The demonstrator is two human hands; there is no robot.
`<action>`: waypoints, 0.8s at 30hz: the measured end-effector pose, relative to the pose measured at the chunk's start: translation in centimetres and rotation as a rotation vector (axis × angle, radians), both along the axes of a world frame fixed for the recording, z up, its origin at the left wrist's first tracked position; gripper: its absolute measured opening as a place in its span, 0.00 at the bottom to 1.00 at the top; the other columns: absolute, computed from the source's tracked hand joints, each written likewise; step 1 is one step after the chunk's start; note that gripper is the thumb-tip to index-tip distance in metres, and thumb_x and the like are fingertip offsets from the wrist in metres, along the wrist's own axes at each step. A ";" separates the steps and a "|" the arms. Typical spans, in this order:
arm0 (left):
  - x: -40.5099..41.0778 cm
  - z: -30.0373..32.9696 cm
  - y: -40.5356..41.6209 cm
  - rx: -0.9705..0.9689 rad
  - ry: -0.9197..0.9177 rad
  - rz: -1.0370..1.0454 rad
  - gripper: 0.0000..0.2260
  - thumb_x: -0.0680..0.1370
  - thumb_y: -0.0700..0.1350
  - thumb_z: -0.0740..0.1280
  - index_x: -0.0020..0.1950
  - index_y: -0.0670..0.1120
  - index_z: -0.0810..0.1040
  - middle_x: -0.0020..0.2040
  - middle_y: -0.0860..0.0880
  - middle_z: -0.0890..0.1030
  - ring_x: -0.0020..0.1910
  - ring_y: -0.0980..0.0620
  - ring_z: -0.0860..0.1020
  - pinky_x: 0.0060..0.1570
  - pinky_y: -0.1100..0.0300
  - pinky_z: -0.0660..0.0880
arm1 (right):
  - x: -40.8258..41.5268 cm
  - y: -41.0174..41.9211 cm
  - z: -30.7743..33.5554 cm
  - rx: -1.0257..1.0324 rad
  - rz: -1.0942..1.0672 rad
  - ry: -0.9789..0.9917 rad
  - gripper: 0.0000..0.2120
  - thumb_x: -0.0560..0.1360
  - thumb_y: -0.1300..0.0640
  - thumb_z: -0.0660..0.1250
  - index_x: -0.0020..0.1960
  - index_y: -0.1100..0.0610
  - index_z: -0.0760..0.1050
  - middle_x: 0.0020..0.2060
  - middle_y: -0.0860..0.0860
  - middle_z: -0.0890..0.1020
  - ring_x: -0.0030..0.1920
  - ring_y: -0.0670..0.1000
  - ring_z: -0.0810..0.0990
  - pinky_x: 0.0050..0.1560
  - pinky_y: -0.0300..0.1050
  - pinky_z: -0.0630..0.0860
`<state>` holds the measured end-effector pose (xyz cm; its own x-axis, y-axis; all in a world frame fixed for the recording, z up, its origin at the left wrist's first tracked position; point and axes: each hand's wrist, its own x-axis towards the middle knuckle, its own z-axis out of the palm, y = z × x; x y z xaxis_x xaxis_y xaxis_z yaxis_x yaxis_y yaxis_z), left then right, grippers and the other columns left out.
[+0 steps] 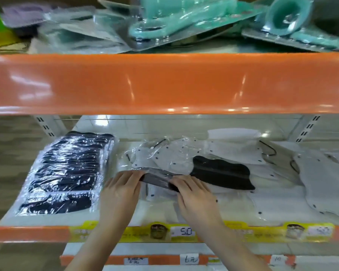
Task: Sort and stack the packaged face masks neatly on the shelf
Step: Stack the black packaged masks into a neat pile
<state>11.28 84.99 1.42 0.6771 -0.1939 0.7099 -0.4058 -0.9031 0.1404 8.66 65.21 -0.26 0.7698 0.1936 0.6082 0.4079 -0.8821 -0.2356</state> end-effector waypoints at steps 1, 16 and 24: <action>0.1 0.1 1.2 0.005 -0.007 0.005 0.14 0.73 0.42 0.59 0.50 0.45 0.84 0.44 0.50 0.83 0.44 0.48 0.79 0.38 0.56 0.75 | 0.1 1.2 0.1 0.003 0.014 -0.022 0.16 0.68 0.61 0.59 0.52 0.53 0.79 0.50 0.47 0.82 0.50 0.50 0.78 0.51 0.43 0.74; 0.2 -2.1 20.2 -0.047 -0.058 0.112 0.14 0.77 0.39 0.57 0.48 0.40 0.83 0.48 0.46 0.84 0.48 0.44 0.81 0.48 0.54 0.73 | 2.0 17.9 -0.3 -0.070 0.237 0.050 0.20 0.69 0.63 0.61 0.59 0.52 0.76 0.57 0.48 0.78 0.56 0.50 0.75 0.55 0.47 0.75; 0.3 -4.1 25.8 0.034 0.001 0.065 0.14 0.72 0.41 0.59 0.48 0.44 0.83 0.50 0.49 0.83 0.52 0.48 0.76 0.47 0.54 0.70 | 2.8 22.7 -2.8 -0.158 0.249 0.155 0.19 0.65 0.60 0.70 0.55 0.49 0.78 0.55 0.45 0.77 0.56 0.47 0.74 0.56 0.42 0.70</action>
